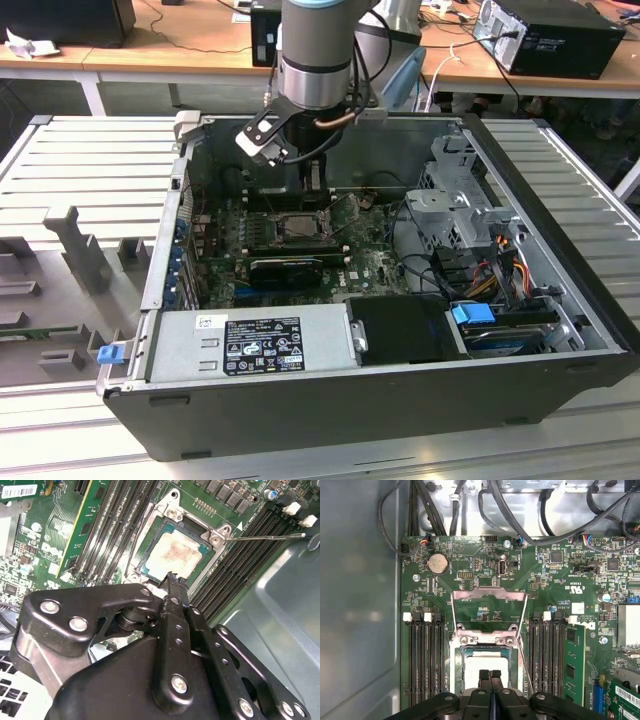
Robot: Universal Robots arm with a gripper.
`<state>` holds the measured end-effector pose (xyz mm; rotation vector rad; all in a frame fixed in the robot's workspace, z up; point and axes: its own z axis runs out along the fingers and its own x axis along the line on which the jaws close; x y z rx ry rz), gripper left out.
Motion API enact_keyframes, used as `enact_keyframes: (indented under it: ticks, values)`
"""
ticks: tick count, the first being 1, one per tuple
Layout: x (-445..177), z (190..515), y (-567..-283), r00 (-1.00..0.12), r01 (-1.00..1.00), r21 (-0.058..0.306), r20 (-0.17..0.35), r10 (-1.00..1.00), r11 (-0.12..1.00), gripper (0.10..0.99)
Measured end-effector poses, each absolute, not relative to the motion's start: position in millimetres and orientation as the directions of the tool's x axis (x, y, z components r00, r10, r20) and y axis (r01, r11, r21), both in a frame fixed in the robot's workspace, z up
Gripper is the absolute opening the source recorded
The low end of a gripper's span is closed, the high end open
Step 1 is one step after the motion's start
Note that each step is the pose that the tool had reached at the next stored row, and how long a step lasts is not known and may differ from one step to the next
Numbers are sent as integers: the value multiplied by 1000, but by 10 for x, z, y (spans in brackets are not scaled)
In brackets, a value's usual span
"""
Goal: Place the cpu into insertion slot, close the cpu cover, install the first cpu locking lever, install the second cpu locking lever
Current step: 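Close the cpu cover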
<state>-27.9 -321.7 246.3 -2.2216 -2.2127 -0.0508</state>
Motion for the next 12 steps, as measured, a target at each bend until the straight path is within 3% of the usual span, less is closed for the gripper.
enact_keyframes:
  ticks: [12]
  values:
    - [-218,2509,-3217,4,1000,19,27,1000,-4,106]
